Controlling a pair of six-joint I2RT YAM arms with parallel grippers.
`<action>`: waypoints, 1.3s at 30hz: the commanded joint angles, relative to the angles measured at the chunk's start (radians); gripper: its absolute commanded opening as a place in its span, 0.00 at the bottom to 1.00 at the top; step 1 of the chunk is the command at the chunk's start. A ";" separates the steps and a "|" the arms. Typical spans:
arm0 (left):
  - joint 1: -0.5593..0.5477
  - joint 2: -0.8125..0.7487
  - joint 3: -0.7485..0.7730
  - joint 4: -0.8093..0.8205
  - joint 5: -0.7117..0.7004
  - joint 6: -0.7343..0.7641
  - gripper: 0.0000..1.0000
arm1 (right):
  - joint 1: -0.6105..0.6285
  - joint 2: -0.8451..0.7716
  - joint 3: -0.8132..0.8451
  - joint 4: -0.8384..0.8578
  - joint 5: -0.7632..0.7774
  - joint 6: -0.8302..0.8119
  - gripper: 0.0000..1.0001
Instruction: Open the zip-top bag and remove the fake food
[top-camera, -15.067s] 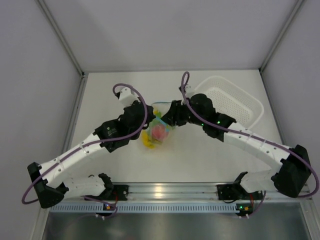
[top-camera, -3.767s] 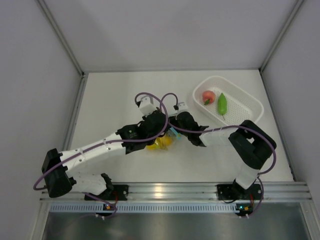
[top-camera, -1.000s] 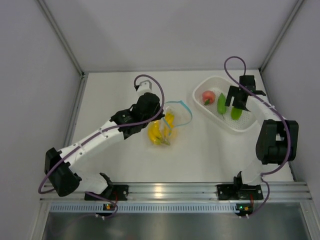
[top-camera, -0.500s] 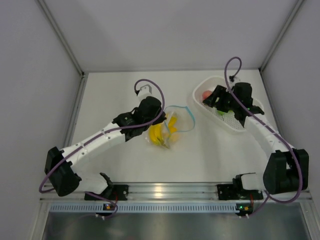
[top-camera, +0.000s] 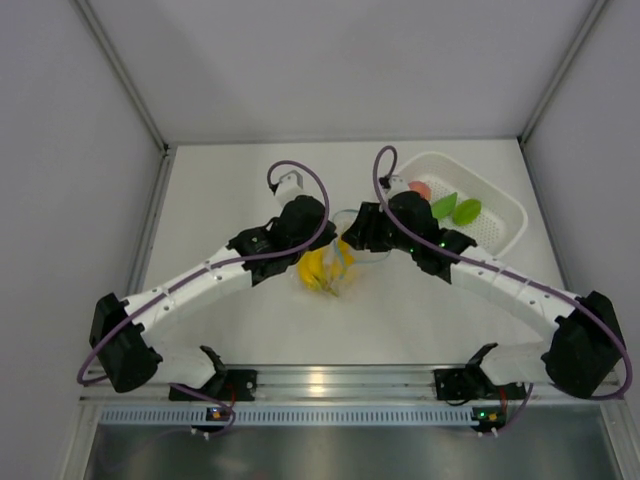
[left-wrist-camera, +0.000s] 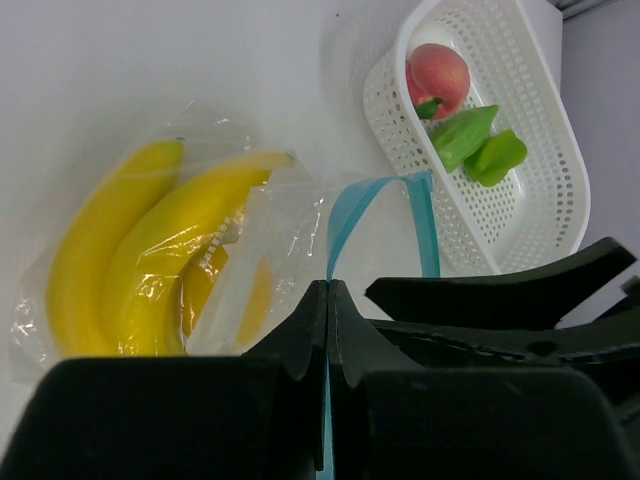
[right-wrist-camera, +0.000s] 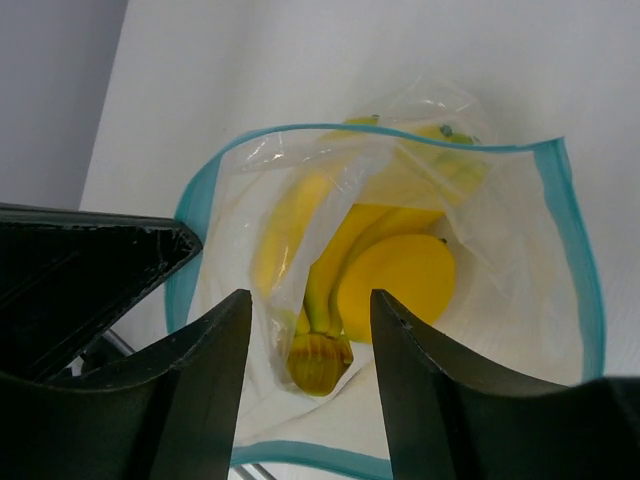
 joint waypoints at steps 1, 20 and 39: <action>-0.011 -0.032 -0.023 0.070 -0.044 -0.049 0.00 | 0.049 0.062 0.034 0.003 0.133 0.032 0.51; -0.022 -0.086 -0.117 0.096 -0.092 -0.103 0.00 | 0.159 0.309 -0.025 0.112 0.241 0.149 0.69; -0.024 -0.081 -0.151 0.096 -0.096 -0.083 0.00 | 0.221 0.428 -0.034 0.072 0.333 0.135 0.68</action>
